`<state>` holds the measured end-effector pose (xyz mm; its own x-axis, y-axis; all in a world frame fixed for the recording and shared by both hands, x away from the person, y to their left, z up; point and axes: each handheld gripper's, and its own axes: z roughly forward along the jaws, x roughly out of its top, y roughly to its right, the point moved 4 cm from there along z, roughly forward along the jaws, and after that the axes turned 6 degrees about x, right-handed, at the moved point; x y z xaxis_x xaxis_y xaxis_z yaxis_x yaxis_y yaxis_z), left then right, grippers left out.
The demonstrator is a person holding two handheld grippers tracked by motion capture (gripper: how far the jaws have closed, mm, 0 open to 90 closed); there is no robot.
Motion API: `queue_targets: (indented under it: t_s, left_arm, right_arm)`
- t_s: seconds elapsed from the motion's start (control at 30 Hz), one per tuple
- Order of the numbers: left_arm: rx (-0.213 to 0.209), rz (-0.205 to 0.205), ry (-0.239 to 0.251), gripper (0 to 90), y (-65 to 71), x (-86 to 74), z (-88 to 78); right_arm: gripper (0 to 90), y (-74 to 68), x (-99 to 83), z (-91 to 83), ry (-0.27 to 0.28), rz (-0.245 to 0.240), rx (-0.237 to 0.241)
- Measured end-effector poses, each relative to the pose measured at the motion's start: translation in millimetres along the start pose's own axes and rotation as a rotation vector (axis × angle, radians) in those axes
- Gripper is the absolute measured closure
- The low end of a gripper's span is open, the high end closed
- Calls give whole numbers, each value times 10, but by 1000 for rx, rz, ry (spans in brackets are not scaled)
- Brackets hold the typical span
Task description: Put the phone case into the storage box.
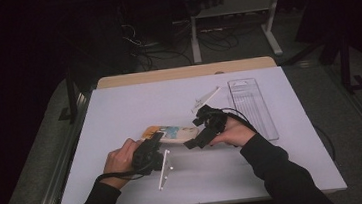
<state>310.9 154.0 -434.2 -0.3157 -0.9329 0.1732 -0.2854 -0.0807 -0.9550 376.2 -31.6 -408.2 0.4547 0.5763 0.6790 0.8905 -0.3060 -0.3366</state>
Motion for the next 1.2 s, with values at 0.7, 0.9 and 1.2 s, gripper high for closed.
queue_targets:
  t_s: [0.7,0.9,1.2]
  left_arm:
    - [-6,-54,-32,801,-73,-147,-6]
    - [-12,-68,-35,801,-87,-164,-8]
    - [-34,-101,-45,801,-99,-180,-1]
  right_arm:
    - [10,90,-197,-95,-36,-11,-103]
    - [10,100,-234,-106,-37,25,-113]
    - [10,152,-273,-100,-51,23,-130]
